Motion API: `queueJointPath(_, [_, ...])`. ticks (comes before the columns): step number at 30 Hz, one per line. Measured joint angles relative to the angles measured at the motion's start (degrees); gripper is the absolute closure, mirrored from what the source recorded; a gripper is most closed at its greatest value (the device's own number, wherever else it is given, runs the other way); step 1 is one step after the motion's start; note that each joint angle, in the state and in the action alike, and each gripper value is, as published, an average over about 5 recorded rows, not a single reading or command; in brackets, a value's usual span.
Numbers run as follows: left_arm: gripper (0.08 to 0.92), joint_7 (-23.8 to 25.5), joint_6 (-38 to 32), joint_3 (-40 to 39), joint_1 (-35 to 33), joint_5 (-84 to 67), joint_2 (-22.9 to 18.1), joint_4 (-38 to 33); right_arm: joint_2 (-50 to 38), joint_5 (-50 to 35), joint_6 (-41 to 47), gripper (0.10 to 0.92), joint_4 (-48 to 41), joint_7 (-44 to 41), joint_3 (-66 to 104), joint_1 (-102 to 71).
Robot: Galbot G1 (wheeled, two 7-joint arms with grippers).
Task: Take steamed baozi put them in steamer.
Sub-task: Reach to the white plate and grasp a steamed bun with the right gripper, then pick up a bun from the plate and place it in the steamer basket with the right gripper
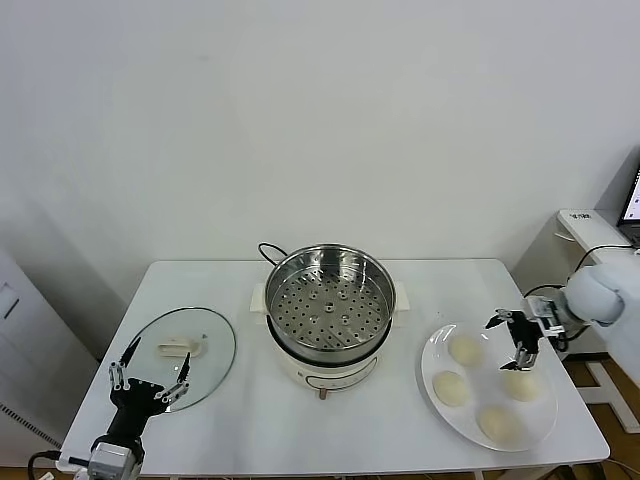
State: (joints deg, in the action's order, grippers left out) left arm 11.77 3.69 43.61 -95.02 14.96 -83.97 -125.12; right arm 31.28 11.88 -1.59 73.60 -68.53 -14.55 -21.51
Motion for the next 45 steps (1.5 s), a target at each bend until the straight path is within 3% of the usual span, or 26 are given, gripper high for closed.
queueJointPath(15, [0.177,0.0,0.5,-0.5,1.0,0.6,0.1,0.3,7.3,6.1,-0.4,0.209,-5.6,2.3,-5.7,3.8])
queueJointPath(18, [0.177,0.0,0.5,-0.6,1.0,0.7,0.1,0.3,8.0,6.9,-0.4,0.254,-6.5,2.6,-6.1,4.0])
queueJointPath(29, [0.177,0.0,0.3,-0.2,0.7,0.8,0.0,0.1,8.5,7.8,-0.1,0.535,-7.3,3.0,-7.0,4.2])
queueJointPath(37, [0.177,-0.1,-0.3,0.4,0.7,0.7,0.1,0.3,5.8,4.3,-0.2,0.598,-5.4,2.5,-12.8,10.4])
queueJointPath(45, [0.177,-0.1,-0.5,1.2,0.7,0.3,0.1,0.1,5.0,-6.1,-2.6,0.601,-3.9,0.7,-29.1,30.2])
